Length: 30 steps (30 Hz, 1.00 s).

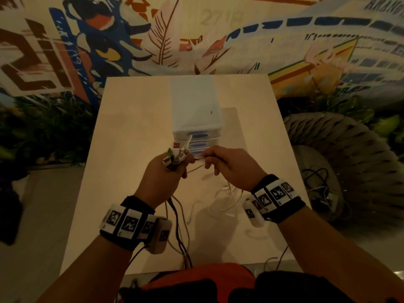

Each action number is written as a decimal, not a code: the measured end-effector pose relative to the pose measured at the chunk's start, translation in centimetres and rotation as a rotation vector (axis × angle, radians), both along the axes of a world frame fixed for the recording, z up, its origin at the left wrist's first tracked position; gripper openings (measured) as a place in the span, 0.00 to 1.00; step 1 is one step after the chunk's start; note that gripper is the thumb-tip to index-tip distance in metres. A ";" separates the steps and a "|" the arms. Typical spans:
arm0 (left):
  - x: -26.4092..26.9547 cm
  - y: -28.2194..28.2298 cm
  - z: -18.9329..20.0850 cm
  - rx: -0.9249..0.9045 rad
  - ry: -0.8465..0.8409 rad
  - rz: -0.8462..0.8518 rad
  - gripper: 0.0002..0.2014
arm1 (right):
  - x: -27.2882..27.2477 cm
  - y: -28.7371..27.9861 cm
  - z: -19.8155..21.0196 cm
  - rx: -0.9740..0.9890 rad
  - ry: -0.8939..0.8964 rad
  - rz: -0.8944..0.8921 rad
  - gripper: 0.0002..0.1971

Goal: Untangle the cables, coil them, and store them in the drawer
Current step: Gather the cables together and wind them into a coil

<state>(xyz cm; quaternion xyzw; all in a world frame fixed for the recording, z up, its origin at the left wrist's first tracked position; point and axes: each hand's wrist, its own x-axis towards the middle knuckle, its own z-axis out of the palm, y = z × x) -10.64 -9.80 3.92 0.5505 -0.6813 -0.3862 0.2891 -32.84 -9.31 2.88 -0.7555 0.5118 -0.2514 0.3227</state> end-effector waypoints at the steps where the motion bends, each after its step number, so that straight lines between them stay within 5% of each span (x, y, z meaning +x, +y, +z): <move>1: -0.1 0.0 -0.1 -0.031 -0.003 0.016 0.10 | 0.2 0.1 0.0 -0.010 0.040 0.008 0.11; 11: -0.5 -0.5 -1.6 -0.110 0.064 0.188 0.12 | 0.3 0.2 0.2 -0.146 0.188 -0.037 0.11; 16: 1.1 -1.8 -1.9 0.071 0.139 0.318 0.11 | -1.2 0.3 -0.8 -0.382 -0.070 -0.125 0.10; 21: 1.9 -2.1 -3.0 0.200 0.107 0.349 0.13 | -1.8 0.2 -0.8 -0.168 -0.277 -0.366 0.07; 26: 2.3 -2.0 -3.8 0.221 0.161 0.415 0.06 | -2.8 -0.1 -1.5 -0.172 -0.350 -0.459 0.09; 30: 3.4 -1.7 -4.7 0.275 0.057 0.439 0.09 | -4.0 -0.3 -1.6 -0.110 -0.597 -0.631 0.11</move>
